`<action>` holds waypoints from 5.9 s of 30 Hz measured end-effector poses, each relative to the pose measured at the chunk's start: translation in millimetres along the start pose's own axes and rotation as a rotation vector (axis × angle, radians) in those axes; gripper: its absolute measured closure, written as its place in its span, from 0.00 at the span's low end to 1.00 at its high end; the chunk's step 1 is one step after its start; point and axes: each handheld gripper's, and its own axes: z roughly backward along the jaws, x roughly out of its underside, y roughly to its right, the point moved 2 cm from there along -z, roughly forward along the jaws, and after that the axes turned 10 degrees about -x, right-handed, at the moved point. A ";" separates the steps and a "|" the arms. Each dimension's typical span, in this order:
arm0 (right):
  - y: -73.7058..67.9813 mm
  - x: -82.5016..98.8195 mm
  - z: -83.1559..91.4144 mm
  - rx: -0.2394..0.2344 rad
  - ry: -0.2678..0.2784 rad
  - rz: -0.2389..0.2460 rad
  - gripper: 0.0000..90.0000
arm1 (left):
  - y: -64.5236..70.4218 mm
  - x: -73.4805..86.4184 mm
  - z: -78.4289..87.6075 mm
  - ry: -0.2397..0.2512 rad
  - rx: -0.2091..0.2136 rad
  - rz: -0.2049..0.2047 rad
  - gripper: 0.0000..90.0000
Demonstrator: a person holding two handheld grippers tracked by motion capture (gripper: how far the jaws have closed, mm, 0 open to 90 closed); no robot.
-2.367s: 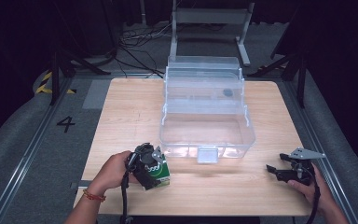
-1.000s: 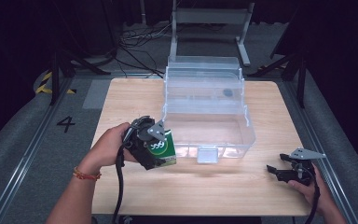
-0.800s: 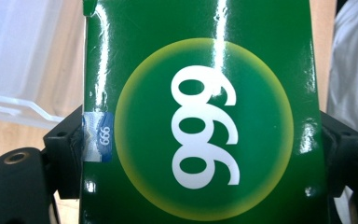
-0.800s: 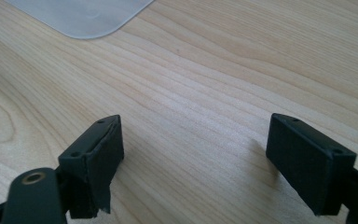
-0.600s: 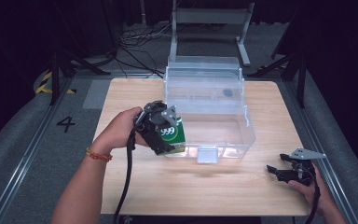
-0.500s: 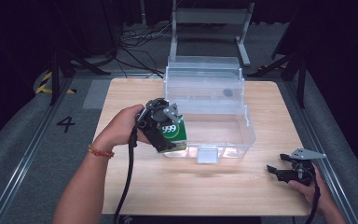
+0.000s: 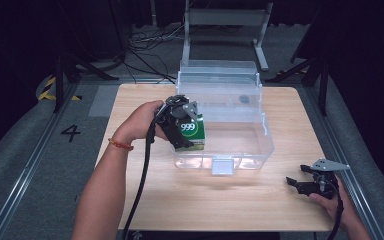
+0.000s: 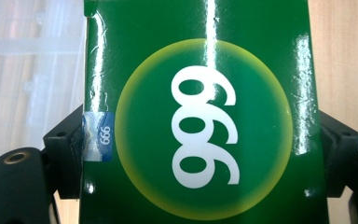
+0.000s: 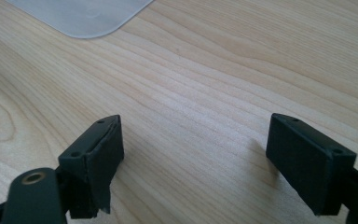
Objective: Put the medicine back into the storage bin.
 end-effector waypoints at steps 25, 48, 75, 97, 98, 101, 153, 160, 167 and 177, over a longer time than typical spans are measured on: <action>0.4 1.3 1.5 0.007 0.000 -0.005 0.21 | -15.7 6.1 -63.0 -0.085 0.092 -0.004 0.18; 0.5 1.5 1.7 0.010 0.000 -0.006 0.21 | -10.6 12.8 -86.4 -0.183 0.135 0.039 0.16; 7.3 -2.8 5.2 0.029 -0.006 -0.027 0.29 | 38.7 34.0 -21.3 0.157 0.010 0.259 0.18; -3.5 -217.4 25.4 -0.080 0.124 0.308 0.57 | 71.2 44.2 -54.9 0.102 -0.010 0.277 0.60; -4.5 -227.3 20.9 -0.094 0.124 0.317 0.59 | 69.5 45.3 -56.9 0.106 0.002 0.294 0.60; -6.7 -254.3 3.1 -0.119 0.123 0.333 0.60 | 65.0 49.7 -61.1 0.078 -0.008 0.318 0.71; 0.1 -332.8 -102.1 -0.220 -0.290 0.463 0.82 | 52.9 80.0 -55.3 0.048 0.086 0.288 0.88; -1.6 -336.4 -109.5 -0.208 -0.366 0.472 0.86 | 53.3 81.8 -56.1 0.072 0.083 0.289 0.88; -12.1 -340.4 -114.6 -0.152 -0.438 0.533 0.87 | 54.9 82.5 -56.5 0.084 0.074 0.299 0.87; -11.2 -335.5 -111.3 -0.180 -0.395 0.601 0.93 | 59.7 79.0 -56.3 0.062 0.032 0.318 0.86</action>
